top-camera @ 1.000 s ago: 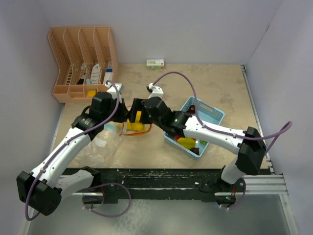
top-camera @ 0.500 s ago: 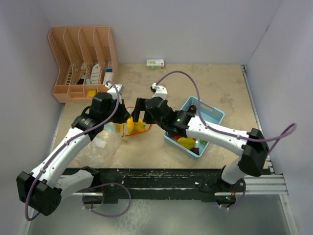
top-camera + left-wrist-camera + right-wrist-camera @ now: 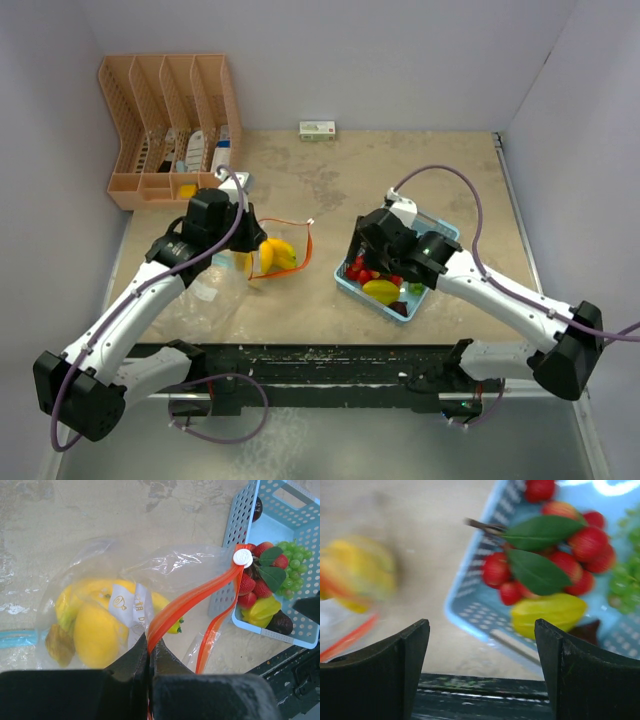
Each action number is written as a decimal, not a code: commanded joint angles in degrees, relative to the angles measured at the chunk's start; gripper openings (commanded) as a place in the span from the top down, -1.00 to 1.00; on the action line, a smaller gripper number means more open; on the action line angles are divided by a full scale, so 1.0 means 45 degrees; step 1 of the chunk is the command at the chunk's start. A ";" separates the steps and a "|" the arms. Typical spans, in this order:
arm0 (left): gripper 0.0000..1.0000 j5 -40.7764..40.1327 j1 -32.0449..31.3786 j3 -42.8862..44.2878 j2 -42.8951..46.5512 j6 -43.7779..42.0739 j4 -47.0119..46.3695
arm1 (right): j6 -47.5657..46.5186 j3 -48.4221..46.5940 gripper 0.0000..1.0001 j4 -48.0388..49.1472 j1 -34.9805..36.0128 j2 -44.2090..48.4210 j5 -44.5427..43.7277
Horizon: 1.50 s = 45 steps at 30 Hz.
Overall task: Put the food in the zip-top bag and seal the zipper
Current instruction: Place the fake fruit in the zipper food storage bag, then pick up the fake fruit from the bin.
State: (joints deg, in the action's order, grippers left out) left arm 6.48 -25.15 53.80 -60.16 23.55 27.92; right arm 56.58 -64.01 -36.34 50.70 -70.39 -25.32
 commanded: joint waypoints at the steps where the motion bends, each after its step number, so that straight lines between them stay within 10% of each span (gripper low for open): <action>1: 1.00 0.0200 -0.0037 0.0305 0.0472 0.0206 -0.0462 | 0.1048 0.1464 -0.75 -0.2112 -0.1115 -0.0237 0.0842; 24: 1.00 0.0098 -0.0037 0.0013 0.0452 0.0040 -0.0541 | 0.1794 0.3483 -0.75 0.0910 -0.2040 -0.3667 0.2072; 34: 1.00 0.0093 -0.0037 0.0074 0.0439 0.0039 -0.0473 | 0.2345 0.3383 -0.09 0.0064 -0.2048 -0.2536 0.0757; 45: 1.00 0.0030 -0.0037 0.0076 0.0576 0.0108 -0.0346 | 0.1104 0.1530 0.04 -0.1523 -0.2028 -0.0559 -0.0247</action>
State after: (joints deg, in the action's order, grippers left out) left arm 6.79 -25.15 53.76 -58.59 23.49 27.97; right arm 65.01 -51.48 -40.64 41.65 -76.99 -22.39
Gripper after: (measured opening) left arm 0.006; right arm 0.790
